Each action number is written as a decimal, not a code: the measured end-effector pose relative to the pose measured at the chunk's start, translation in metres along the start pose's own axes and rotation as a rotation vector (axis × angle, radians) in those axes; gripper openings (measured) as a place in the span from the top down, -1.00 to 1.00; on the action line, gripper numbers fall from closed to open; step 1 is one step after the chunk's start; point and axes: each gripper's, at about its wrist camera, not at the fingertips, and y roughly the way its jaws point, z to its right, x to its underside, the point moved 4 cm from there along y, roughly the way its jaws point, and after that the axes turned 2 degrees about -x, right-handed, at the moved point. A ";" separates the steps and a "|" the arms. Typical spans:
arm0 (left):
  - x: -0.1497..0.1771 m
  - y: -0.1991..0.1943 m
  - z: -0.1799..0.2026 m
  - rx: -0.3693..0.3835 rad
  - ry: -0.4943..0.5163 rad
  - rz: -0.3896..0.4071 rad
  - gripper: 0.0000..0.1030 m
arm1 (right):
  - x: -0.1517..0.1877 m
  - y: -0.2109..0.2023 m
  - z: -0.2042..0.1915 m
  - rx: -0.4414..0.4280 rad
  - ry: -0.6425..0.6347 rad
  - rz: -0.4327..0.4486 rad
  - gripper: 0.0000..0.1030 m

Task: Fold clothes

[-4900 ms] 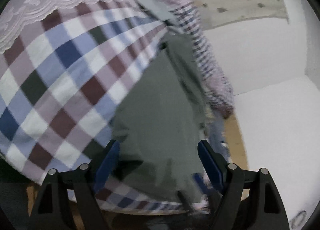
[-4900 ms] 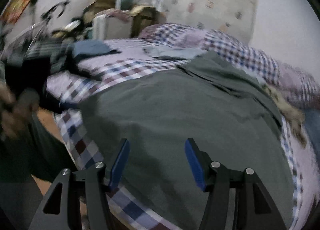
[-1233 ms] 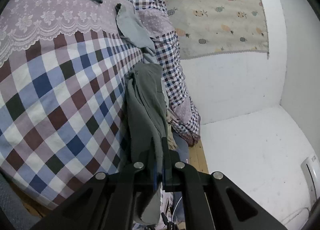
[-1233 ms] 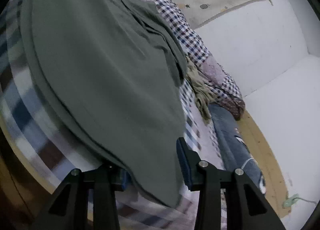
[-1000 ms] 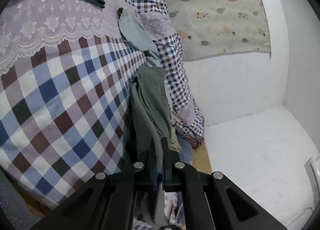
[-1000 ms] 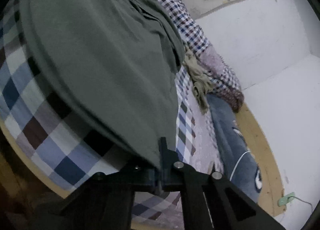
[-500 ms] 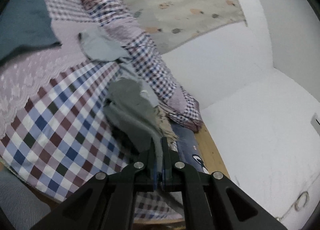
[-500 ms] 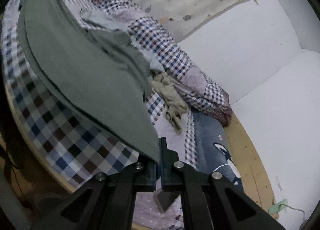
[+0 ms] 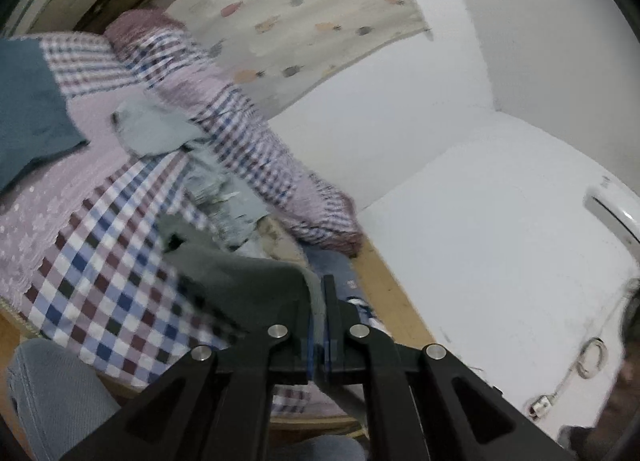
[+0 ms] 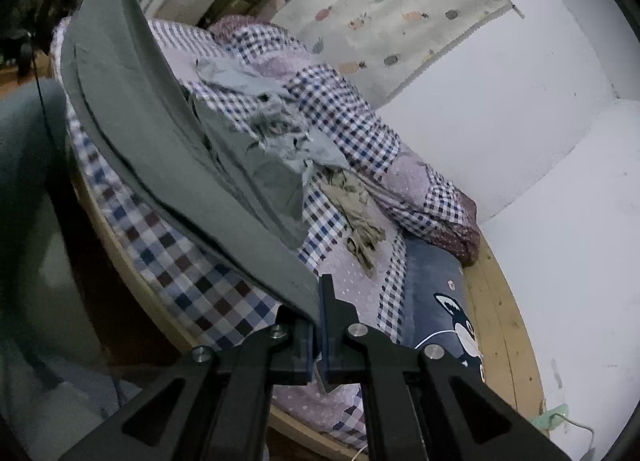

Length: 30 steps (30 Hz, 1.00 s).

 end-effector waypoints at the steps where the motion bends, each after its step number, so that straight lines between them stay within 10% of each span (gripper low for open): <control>1: 0.000 -0.008 0.011 0.024 0.026 0.006 0.98 | -0.001 -0.010 0.004 -0.007 0.008 0.016 1.00; 9: 0.002 0.005 0.002 -0.032 0.000 -0.055 0.98 | -0.010 -0.042 0.026 -0.062 0.068 0.101 1.00; 30: -0.048 0.166 -0.086 -0.281 -0.120 -0.282 0.98 | -0.031 0.139 0.050 -0.218 0.093 -0.052 0.99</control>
